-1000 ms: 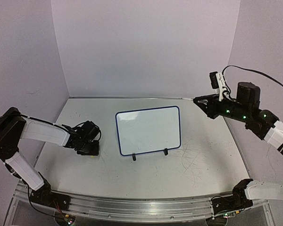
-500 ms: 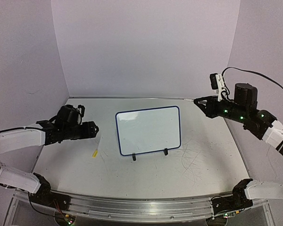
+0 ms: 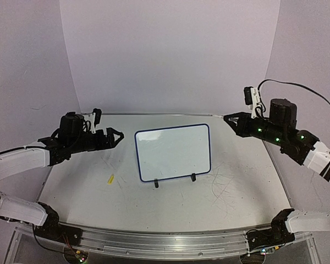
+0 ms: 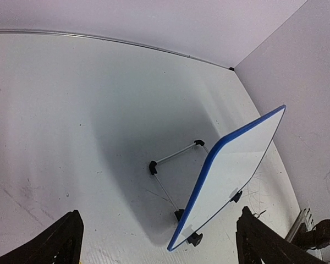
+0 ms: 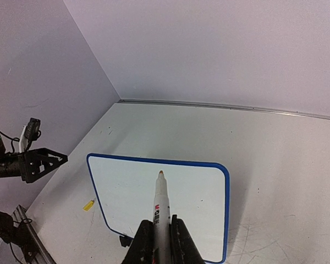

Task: Write a sentence on the whiteboard
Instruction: Hold the whiteboard at the center of the board.

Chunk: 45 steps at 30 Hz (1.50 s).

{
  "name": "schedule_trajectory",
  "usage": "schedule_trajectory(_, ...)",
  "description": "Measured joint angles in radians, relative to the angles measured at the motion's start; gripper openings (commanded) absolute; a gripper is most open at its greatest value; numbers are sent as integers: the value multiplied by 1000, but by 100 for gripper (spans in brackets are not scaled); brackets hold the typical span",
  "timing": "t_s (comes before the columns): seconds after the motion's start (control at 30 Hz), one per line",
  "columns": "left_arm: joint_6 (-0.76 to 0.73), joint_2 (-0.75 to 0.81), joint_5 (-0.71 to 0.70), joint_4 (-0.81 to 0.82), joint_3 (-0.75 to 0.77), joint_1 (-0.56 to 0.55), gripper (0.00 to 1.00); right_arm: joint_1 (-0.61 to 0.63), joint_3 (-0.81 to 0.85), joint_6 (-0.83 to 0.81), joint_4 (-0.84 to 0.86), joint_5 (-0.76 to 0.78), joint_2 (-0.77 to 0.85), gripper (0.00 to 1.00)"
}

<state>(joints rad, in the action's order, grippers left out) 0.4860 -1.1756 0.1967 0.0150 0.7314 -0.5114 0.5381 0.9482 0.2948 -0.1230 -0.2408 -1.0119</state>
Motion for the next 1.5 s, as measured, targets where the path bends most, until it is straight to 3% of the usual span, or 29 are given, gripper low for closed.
schedule_trajectory(0.3,-54,-173,131,-32,186,6,99,0,0,21,23,36,18,0)
schedule_trajectory(0.47,-74,-293,241,-16,188,13,98,0,0,21,30,9,5,0)
schedule_trajectory(0.7,-35,-352,462,164,132,62,95,0,9,3,29,-67,-55,0)
schedule_trajectory(0.93,28,-395,602,312,95,63,82,0,47,-10,43,-125,-109,0)
schedule_trajectory(1.5,-3,-505,748,398,79,63,49,12,47,-5,91,-139,-114,0)
